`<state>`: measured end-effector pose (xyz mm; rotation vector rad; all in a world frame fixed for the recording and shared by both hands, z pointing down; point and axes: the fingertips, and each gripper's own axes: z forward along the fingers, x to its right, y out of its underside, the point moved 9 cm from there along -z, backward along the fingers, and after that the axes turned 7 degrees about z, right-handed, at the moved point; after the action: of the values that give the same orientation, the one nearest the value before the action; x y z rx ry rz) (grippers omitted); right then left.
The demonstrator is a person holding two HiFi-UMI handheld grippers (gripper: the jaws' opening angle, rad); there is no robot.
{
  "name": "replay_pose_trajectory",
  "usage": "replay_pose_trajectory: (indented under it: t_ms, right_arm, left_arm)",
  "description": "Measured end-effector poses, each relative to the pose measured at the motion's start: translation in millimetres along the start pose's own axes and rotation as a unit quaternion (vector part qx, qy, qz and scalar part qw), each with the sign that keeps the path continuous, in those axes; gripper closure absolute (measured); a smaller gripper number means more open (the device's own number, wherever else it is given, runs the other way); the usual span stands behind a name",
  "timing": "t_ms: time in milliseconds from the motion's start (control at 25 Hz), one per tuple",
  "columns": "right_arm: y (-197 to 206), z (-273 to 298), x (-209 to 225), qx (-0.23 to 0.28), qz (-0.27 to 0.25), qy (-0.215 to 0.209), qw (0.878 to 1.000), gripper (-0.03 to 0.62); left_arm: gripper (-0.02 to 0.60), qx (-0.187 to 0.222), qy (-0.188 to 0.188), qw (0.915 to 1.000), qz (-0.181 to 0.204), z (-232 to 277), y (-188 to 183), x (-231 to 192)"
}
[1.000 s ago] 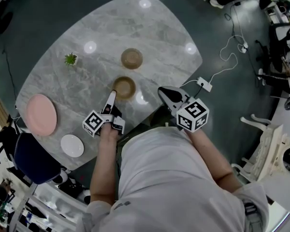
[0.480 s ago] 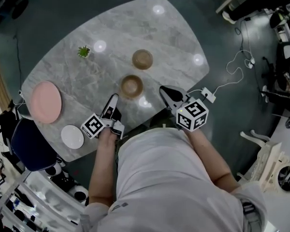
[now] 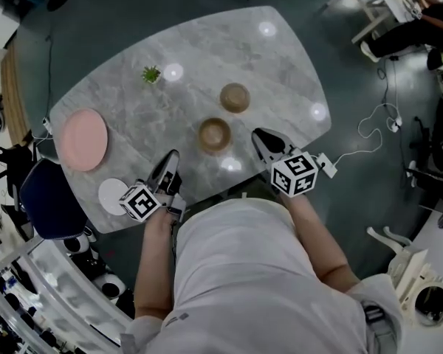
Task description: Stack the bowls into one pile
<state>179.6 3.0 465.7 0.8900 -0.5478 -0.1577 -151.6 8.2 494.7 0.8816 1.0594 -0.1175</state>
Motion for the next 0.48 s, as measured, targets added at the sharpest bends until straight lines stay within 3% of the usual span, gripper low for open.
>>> replay_pose_trajectory:
  t_ms: [240,480]
  right_arm:
    - [2.1,18.6,20.9,-0.017,-0.01,0.0,1.0,0.52]
    - [3.0,45.1,41.6,-0.044,-0.04,-0.013,0.998,0.465]
  left_arm:
    - [0.581,-0.008,-0.026,0.9973,0.068,-8.5,-8.8,21.7]
    - [0.58,0.014,-0.019,0.9949,0.098,-13.4,-15.4,42.6]
